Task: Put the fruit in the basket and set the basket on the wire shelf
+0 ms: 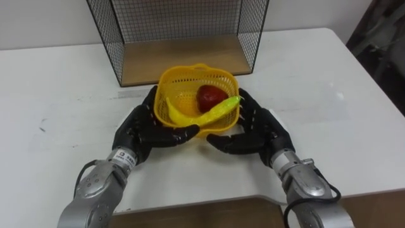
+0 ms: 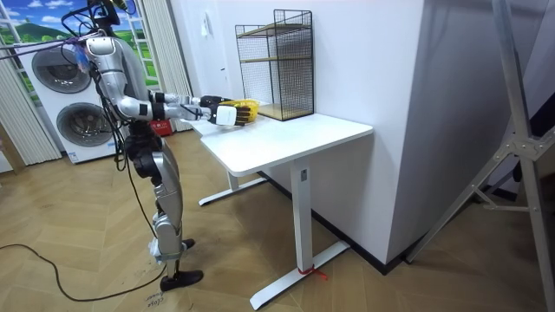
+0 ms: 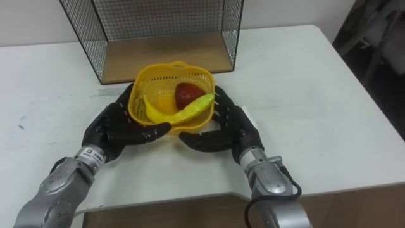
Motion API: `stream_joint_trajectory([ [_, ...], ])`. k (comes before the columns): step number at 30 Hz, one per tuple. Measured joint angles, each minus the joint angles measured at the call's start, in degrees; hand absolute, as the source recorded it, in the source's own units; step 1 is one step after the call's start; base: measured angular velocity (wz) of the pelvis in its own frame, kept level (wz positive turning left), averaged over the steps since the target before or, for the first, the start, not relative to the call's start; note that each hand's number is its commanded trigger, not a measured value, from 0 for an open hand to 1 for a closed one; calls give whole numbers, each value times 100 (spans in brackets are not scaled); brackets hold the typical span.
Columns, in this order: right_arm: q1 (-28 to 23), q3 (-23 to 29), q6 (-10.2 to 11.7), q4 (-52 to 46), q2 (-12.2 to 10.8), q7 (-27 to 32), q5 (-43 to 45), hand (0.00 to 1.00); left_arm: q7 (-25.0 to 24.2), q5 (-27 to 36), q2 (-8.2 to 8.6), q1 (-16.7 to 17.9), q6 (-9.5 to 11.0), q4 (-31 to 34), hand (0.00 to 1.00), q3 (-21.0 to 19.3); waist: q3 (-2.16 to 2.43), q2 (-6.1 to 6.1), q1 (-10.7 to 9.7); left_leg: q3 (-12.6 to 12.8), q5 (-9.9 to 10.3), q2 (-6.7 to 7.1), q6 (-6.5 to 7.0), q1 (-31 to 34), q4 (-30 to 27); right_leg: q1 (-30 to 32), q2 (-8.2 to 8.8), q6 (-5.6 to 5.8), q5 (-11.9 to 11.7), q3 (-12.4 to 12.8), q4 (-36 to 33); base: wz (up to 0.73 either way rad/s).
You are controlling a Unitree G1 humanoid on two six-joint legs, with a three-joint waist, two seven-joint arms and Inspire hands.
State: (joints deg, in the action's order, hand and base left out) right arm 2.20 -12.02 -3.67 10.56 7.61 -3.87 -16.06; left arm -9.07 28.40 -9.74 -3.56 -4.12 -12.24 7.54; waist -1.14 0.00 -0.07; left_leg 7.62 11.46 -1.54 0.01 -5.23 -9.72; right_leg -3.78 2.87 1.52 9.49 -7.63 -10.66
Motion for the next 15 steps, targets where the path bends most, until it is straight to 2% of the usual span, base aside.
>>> stream_joint_trajectory([
  [15, 0, 38, -1, 7, 1, 13, -48, 0, 0, -49, -13, 0, -9, 62, 0, 58, 2, 3, -29, 7, 0, -2, 0, 1, -1, 0, 0, 0, 0, -13, 2, 0],
])
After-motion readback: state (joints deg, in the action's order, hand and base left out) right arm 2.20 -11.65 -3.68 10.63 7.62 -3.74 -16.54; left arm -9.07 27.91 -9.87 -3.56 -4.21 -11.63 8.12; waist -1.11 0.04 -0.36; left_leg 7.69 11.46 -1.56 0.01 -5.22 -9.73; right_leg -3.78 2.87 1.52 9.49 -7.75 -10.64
